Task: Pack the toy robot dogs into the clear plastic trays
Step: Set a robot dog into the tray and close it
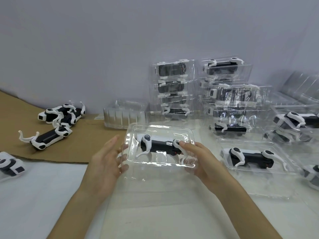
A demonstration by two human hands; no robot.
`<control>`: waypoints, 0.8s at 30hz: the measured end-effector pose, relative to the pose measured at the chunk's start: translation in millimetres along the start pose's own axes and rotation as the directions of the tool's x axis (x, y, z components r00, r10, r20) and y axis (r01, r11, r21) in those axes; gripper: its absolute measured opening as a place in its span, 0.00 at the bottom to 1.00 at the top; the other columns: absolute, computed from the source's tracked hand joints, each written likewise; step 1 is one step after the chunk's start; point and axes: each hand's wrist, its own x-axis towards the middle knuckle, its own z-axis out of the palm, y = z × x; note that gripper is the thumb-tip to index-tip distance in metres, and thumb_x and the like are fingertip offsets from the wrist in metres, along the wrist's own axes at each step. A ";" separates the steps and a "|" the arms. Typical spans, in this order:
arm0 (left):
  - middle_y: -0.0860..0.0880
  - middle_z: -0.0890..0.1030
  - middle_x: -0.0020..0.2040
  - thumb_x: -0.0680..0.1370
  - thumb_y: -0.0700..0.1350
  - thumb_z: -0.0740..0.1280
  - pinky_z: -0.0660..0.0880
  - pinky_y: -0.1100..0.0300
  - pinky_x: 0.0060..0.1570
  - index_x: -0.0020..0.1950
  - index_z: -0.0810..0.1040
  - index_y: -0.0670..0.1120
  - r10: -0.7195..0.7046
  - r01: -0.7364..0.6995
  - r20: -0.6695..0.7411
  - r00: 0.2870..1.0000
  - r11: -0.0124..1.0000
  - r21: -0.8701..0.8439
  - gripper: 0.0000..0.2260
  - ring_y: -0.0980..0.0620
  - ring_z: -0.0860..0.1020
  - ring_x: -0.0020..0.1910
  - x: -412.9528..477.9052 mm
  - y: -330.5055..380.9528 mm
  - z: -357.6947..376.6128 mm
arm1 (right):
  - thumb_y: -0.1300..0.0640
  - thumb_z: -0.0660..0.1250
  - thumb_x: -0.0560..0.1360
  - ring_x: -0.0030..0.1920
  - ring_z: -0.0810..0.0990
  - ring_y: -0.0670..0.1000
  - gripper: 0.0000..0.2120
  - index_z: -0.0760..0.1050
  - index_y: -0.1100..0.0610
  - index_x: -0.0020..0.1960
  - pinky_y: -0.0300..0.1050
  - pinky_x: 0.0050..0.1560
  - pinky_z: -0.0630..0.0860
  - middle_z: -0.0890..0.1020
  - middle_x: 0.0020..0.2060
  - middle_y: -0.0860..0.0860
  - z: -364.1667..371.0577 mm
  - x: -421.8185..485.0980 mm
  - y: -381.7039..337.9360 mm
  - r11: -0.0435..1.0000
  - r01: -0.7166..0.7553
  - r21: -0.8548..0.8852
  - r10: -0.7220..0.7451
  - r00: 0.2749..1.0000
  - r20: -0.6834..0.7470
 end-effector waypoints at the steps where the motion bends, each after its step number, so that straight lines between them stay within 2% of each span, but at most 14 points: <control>1: 0.49 0.78 0.50 0.72 0.53 0.70 0.72 0.60 0.33 0.67 0.77 0.49 -0.003 0.003 -0.003 1.000 1.000 0.031 0.24 0.53 0.74 0.38 0.2 -0.9 -0.1 | 0.46 0.80 0.63 0.39 0.81 0.50 0.32 0.77 0.54 0.63 0.46 0.42 0.75 0.85 0.46 0.49 -0.7 0.3 -0.1 1.000 0.002 0.011 -0.002 1.000 -0.015; 5: 0.52 0.80 0.49 0.68 0.50 0.76 0.72 0.57 0.42 0.69 0.76 0.48 -0.005 0.015 -0.069 0.998 0.988 0.155 0.30 0.52 0.76 0.45 2.4 -9.0 1.0 | 0.47 0.81 0.61 0.48 0.81 0.51 0.38 0.72 0.48 0.68 0.45 0.45 0.76 0.82 0.57 0.54 2.2 -1.9 0.4 0.997 0.068 -0.035 -0.072 0.991 -0.116; 8: 0.52 0.83 0.49 0.66 0.51 0.77 0.76 0.55 0.48 0.67 0.77 0.48 -0.033 0.050 -0.121 0.992 0.988 0.144 0.30 0.51 0.81 0.50 4.1 -11.4 -1.6 | 0.49 0.80 0.68 0.54 0.80 0.48 0.32 0.70 0.46 0.67 0.44 0.47 0.76 0.78 0.58 0.52 3.0 -1.5 1.2 0.995 0.077 -0.062 -0.088 0.977 -0.195; 11: 0.47 0.81 0.54 0.67 0.50 0.76 0.77 0.53 0.53 0.66 0.78 0.47 -0.084 0.103 -0.156 0.984 0.988 0.115 0.28 0.49 0.82 0.51 6.5 -14.4 -4.9 | 0.50 0.77 0.71 0.55 0.79 0.47 0.28 0.70 0.47 0.68 0.44 0.47 0.77 0.78 0.57 0.51 2.5 0.8 3.8 0.998 0.031 -0.058 -0.043 0.976 -0.215; 14: 0.46 0.79 0.54 0.69 0.49 0.76 0.77 0.52 0.57 0.66 0.78 0.47 -0.111 0.129 -0.142 0.984 0.983 0.130 0.26 0.48 0.81 0.52 7.0 -17.0 -6.6 | 0.51 0.75 0.74 0.59 0.77 0.49 0.27 0.69 0.48 0.70 0.50 0.59 0.78 0.77 0.57 0.50 2.1 2.9 6.9 0.998 0.005 -0.070 -0.019 0.977 -0.212; 16: 0.49 0.79 0.60 0.70 0.49 0.77 0.76 0.51 0.62 0.66 0.79 0.49 -0.097 0.115 -0.116 0.989 0.980 0.161 0.25 0.48 0.81 0.57 6.2 -16.0 -7.2 | 0.52 0.73 0.75 0.62 0.76 0.50 0.26 0.69 0.48 0.70 0.53 0.66 0.75 0.76 0.62 0.50 2.0 3.6 6.9 0.997 0.008 -0.081 -0.026 0.976 -0.218; 19: 0.50 0.79 0.67 0.70 0.51 0.76 0.73 0.51 0.67 0.67 0.80 0.52 -0.069 0.080 -0.062 0.996 0.975 0.206 0.25 0.49 0.79 0.61 4.0 -13.6 -6.1 | 0.51 0.72 0.76 0.64 0.74 0.50 0.24 0.70 0.47 0.70 0.53 0.70 0.71 0.73 0.66 0.48 2.8 2.4 4.8 0.993 0.035 -0.109 -0.060 0.970 -0.238; 22: 0.53 0.80 0.66 0.69 0.54 0.73 0.70 0.52 0.69 0.64 0.81 0.56 -0.027 0.037 -0.039 0.999 0.955 0.293 0.23 0.53 0.78 0.65 1.7 -12.2 -1.3 | 0.52 0.70 0.77 0.64 0.69 0.45 0.24 0.69 0.46 0.71 0.45 0.63 0.65 0.70 0.69 0.45 4.3 1.0 6.5 0.952 0.137 -0.275 -0.214 0.937 -0.276; 24: 0.56 0.81 0.64 0.68 0.55 0.73 0.68 0.51 0.71 0.63 0.81 0.58 0.000 0.006 -0.018 1.000 0.933 0.360 0.23 0.56 0.76 0.68 0.1 -11.5 1.3 | 0.53 0.69 0.77 0.62 0.66 0.39 0.25 0.68 0.45 0.72 0.39 0.61 0.62 0.68 0.70 0.41 7.7 -1.7 9.0 0.854 0.233 -0.466 -0.382 0.888 -0.257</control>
